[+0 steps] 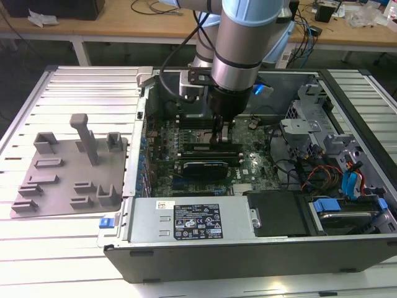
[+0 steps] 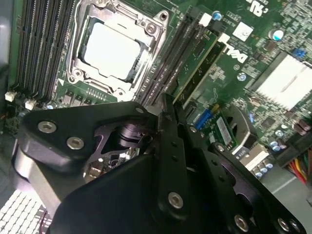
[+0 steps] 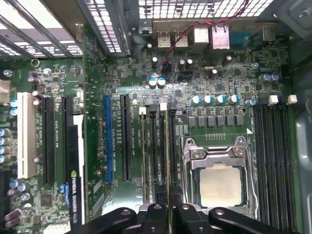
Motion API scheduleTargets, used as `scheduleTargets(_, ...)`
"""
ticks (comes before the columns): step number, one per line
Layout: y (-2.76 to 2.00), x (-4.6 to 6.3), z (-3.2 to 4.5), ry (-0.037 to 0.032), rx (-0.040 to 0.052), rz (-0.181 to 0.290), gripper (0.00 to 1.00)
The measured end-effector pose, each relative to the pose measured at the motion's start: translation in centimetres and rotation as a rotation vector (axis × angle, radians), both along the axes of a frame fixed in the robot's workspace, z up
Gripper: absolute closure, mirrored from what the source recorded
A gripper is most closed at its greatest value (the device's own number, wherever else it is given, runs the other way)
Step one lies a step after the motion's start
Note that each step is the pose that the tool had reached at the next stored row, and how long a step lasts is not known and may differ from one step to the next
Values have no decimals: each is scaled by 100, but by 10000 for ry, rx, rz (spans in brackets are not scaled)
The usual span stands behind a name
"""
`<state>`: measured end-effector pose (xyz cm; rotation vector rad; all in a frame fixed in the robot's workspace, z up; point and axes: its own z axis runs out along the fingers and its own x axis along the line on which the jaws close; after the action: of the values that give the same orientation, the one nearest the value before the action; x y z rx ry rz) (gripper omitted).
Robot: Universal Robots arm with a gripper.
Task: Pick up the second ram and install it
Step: 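Insert the second ram into the second slot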
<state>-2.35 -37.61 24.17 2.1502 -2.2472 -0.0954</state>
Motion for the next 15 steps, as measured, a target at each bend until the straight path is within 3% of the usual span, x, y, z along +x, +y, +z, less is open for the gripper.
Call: scheduleTargets(15, 2, -13, -121, 3, -6, 29, 89)
